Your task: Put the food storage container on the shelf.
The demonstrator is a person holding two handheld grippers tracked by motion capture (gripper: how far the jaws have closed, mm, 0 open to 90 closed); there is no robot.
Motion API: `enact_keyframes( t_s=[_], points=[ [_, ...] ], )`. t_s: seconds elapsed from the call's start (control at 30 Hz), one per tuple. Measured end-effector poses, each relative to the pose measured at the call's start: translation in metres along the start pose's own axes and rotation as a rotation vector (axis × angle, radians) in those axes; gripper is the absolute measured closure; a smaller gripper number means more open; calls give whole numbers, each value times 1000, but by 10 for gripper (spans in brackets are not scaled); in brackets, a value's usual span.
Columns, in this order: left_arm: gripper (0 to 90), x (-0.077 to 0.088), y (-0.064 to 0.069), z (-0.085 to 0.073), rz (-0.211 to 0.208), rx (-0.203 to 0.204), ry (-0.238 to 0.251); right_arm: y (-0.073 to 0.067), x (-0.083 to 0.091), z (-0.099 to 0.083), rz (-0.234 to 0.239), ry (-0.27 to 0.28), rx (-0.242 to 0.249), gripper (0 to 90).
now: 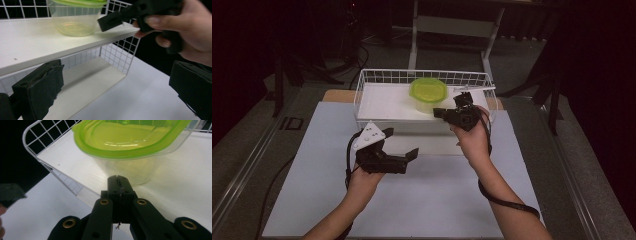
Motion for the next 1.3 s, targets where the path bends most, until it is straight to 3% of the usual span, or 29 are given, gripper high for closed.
enact_keyframes(
  t_s=[0.3,0.47,0.6,0.7,0.87,0.93,1.07,1.3],
  points=[
    [1,2,7,-5,-19,-6,-3,11,-3,7,-27,-3,-24,899],
    [1,4,5,-6,-15,-16,-6,3,3,3,-12,12,-16,871],
    [1,8,4,-4,-21,-43,18,-15,16,-2,9,48,47,648],
    [1,11,4,-1,-36,-44,39,-27,25,-7,14,78,101,420],
    [1,16,5,5,-56,-43,57,-41,35,-18,28,139,168,165],
    [1,17,7,7,-59,-55,63,-44,39,-21,33,171,172,138],
    [1,18,9,8,-70,-71,64,-47,43,-31,1,186,249,128],
    [1,18,11,4,-91,-72,75,-48,47,-41,10,195,260,134]
  ],
)
Point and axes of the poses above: each handheld gripper's, and its own axes: x roughly backward along the jaws, z roughly out of its top, y roughly to its right, the point moved 5 cm from there along -x, roughly forward along the jaws, and after that the axes turned 2 degrees about x, right-handed, at the moved point
